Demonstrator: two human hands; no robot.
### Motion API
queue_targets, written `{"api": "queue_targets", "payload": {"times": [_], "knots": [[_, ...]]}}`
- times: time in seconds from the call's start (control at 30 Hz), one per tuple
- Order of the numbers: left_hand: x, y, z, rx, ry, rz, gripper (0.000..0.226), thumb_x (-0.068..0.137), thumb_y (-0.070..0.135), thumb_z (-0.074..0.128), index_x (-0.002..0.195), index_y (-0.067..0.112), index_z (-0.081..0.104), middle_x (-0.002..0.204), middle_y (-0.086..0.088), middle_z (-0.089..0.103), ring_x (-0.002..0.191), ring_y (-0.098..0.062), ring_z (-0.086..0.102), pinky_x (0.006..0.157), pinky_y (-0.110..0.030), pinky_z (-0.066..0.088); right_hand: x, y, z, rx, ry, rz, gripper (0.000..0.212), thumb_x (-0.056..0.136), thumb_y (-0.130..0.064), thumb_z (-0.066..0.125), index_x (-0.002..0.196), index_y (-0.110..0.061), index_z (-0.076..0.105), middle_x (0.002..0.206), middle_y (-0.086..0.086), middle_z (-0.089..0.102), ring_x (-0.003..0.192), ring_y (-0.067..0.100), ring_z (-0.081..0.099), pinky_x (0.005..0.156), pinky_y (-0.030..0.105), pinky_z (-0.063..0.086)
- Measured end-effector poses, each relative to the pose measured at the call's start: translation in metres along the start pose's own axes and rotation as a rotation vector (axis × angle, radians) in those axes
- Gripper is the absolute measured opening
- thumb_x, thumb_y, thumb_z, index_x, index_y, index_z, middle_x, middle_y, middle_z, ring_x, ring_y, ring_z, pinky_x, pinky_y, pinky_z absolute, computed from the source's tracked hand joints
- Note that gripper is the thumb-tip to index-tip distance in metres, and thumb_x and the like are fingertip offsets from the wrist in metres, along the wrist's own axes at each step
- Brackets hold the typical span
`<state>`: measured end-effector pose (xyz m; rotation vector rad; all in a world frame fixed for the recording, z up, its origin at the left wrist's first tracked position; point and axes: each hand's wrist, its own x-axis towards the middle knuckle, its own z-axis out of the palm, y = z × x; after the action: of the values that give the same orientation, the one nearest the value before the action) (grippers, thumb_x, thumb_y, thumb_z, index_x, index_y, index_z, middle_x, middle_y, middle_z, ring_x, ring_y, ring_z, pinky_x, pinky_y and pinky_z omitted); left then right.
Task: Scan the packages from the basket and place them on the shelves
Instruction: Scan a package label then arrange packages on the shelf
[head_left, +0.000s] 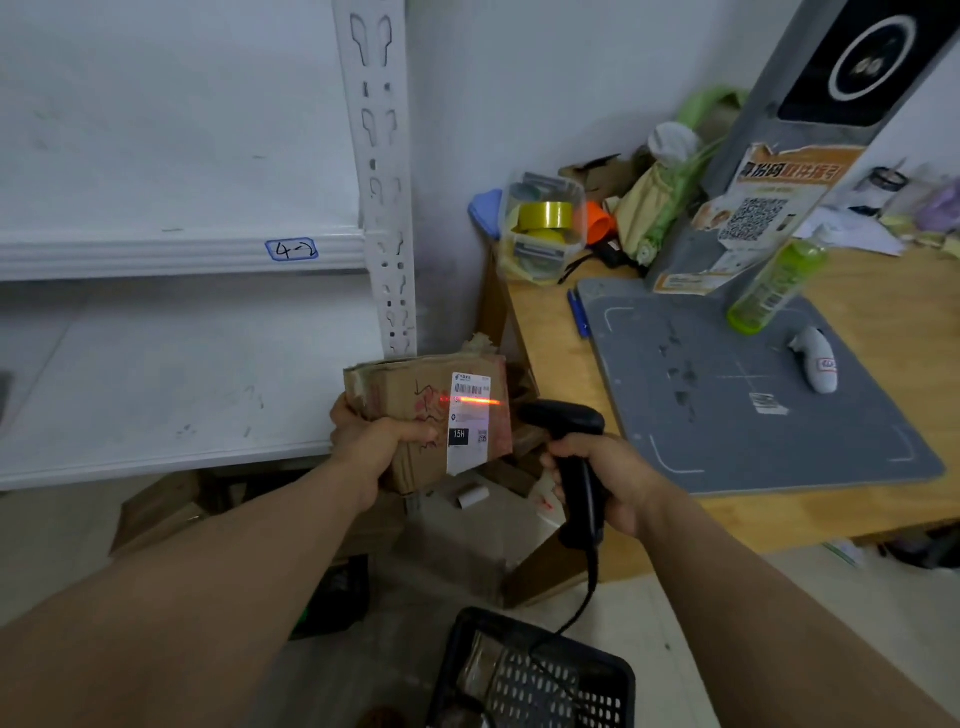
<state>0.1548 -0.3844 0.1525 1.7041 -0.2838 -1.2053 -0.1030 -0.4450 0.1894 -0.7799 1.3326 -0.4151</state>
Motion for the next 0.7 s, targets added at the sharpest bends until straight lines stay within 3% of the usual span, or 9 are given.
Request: {"api": "queue_targets", "payload": {"times": [0.17, 0.43, 0.7], "knots": [[-0.01, -0.004, -0.001, 0.007, 0.029, 0.042, 0.118, 0.053, 0.009, 0.094, 0.146, 0.03, 0.025, 0.13, -0.006, 0.052, 0.119, -0.03, 0.053, 0.097, -0.055, 0.052, -0.017, -0.002, 0.011, 0.027, 0.007, -0.054, 0.026, 0.085, -0.013, 0.078, 0.109, -0.009, 0.07, 0.082, 0.011, 0.072, 0.065, 0.02, 0.062, 0.068, 0.036, 0.053], [-0.017, -0.009, -0.001, 0.01, 0.008, 0.027, 0.128, 0.037, 0.02, 0.095, 0.143, 0.037, 0.025, 0.13, -0.005, 0.052, 0.118, -0.031, 0.054, 0.097, -0.058, 0.051, -0.026, 0.001, 0.011, 0.02, 0.054, -0.076, 0.031, 0.083, -0.016, 0.082, 0.111, -0.013, 0.07, 0.081, 0.009, 0.07, 0.068, 0.021, 0.061, 0.069, 0.036, 0.053], [-0.011, -0.01, -0.004, 0.013, -0.018, 0.013, 0.122, 0.043, 0.016, 0.096, 0.141, 0.038, 0.026, 0.129, -0.004, 0.052, 0.118, -0.032, 0.053, 0.097, -0.059, 0.05, -0.025, -0.003, 0.013, -0.042, 0.025, -0.089, 0.028, 0.086, -0.017, 0.078, 0.11, -0.008, 0.069, 0.076, 0.007, 0.066, 0.062, 0.019, 0.058, 0.067, 0.036, 0.053]]}}
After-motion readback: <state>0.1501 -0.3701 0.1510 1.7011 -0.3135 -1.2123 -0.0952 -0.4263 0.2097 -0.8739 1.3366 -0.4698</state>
